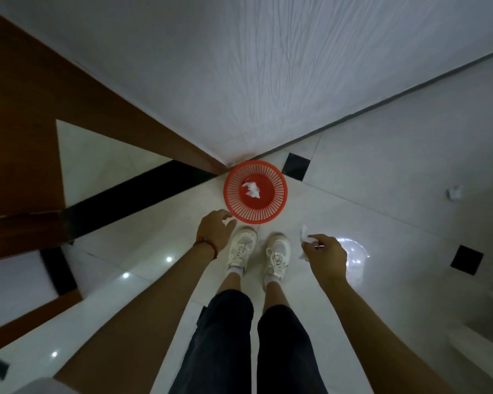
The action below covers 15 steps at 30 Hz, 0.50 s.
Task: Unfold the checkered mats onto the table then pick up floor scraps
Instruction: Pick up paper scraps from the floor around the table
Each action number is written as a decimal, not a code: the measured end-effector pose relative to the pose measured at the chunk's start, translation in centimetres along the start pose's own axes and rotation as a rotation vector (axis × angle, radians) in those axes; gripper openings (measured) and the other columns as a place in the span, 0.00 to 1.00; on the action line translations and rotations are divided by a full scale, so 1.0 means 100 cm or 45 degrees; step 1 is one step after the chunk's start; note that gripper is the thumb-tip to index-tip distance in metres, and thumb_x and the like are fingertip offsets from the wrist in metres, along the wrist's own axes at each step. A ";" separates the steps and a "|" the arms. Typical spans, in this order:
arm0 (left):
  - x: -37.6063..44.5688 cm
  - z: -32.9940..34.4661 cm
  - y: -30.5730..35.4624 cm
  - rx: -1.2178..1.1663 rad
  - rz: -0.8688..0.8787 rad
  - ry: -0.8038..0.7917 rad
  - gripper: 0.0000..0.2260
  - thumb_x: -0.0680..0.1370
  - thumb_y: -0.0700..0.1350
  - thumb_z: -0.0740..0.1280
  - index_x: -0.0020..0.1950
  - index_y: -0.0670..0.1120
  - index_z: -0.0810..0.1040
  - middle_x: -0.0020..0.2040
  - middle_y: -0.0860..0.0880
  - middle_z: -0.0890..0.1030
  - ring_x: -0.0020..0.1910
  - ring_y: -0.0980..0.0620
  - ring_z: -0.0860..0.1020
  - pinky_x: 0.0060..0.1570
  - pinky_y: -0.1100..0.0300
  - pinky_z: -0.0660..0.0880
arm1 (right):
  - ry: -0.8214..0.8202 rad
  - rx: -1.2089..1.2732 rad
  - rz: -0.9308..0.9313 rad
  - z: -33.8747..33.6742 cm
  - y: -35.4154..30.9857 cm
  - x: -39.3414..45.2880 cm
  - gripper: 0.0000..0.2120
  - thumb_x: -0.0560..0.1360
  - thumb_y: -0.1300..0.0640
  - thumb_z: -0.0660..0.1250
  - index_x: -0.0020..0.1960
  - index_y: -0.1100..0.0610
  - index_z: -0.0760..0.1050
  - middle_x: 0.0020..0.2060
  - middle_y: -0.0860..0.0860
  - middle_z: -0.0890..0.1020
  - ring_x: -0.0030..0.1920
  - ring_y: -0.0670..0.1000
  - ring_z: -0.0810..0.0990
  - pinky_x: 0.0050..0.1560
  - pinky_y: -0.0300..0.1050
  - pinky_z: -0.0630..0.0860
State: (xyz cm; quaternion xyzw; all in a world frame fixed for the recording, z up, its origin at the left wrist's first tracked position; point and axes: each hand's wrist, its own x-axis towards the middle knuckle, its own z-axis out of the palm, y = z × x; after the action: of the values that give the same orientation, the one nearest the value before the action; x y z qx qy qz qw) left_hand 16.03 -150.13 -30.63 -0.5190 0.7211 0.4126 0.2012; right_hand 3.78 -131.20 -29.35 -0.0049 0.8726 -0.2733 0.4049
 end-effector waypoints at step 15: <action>-0.020 -0.021 -0.094 -0.051 -0.145 0.145 0.11 0.77 0.44 0.63 0.55 0.41 0.78 0.54 0.43 0.81 0.50 0.49 0.78 0.50 0.63 0.70 | -0.101 0.060 -0.072 0.100 -0.053 0.077 0.18 0.72 0.55 0.69 0.60 0.61 0.75 0.54 0.58 0.81 0.48 0.52 0.78 0.42 0.34 0.69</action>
State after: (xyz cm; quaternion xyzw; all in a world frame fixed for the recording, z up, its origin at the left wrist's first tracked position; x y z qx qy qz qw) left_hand 25.67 -151.77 -31.65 -0.5856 0.6923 0.3847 0.1726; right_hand 4.56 -142.22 -37.44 -0.0309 0.8487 -0.3047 0.4311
